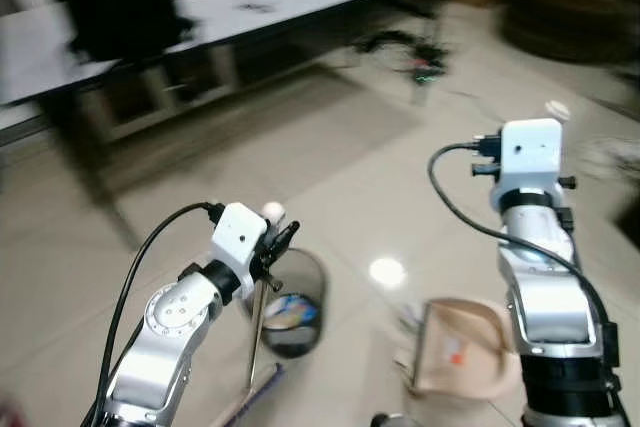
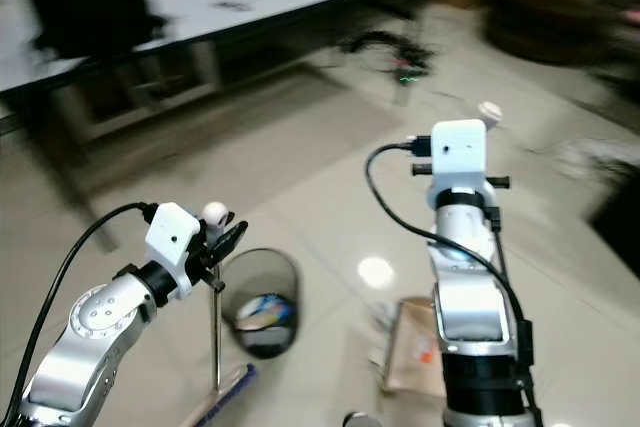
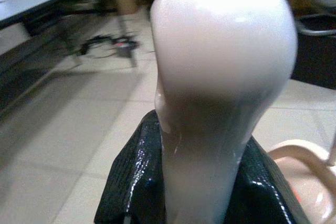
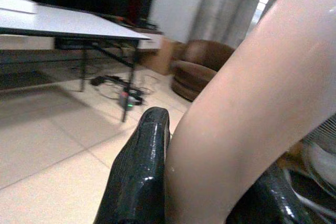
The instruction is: Sweep floor
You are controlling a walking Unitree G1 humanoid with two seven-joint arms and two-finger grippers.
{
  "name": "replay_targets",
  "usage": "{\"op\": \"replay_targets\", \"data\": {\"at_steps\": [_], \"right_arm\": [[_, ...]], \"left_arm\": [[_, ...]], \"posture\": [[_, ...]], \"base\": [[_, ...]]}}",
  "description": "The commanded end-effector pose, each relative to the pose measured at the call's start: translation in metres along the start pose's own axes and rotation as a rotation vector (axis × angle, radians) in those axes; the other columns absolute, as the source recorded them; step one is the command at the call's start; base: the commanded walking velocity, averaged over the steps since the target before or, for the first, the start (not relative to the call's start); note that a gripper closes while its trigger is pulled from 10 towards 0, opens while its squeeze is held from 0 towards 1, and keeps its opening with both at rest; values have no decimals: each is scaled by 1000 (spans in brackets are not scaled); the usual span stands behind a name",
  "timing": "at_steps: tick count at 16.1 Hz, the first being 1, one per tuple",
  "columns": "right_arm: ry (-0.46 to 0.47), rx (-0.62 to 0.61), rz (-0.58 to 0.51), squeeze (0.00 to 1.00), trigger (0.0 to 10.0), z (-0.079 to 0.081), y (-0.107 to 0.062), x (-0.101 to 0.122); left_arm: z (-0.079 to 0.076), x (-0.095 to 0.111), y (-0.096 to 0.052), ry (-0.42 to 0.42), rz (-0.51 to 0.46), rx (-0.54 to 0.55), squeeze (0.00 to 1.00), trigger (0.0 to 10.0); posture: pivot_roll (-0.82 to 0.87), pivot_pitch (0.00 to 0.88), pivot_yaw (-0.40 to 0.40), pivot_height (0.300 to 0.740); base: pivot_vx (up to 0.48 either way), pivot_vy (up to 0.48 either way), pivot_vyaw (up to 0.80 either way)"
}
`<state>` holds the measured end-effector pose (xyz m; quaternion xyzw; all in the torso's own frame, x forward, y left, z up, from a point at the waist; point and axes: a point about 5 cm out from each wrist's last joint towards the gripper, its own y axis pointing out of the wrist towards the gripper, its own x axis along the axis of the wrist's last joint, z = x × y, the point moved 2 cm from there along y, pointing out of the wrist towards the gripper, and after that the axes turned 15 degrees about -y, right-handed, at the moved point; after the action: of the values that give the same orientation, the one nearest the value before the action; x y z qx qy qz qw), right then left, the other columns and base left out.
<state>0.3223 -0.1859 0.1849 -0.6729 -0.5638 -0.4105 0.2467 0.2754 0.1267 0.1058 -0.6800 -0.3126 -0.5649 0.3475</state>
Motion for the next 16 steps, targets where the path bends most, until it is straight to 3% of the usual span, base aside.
{"op": "replay_targets", "data": {"at_steps": [1, 8, 16], "right_arm": [[8, -8, -1, 0, 10000, -3, -2, 2], [26, 21, 16, 0, 10000, 3, -7, 1], [65, 17, 39, 0, 10000, 3, -10, -1]], "left_arm": [[-1, 3, 2, 3, -7, -16, 0, 10000], [-2, 1, 2, -22, -19, 0, 0, 10000], [19, 11, 7, 55, -113, 236, 0, 10000]], "posture": [[-108, 0, 78, 740], [-110, 0, 76, 740], [-122, 0, 76, 740]], "base": [[0, 0, -800], [0, 0, -800], [0, 0, -800]]}}
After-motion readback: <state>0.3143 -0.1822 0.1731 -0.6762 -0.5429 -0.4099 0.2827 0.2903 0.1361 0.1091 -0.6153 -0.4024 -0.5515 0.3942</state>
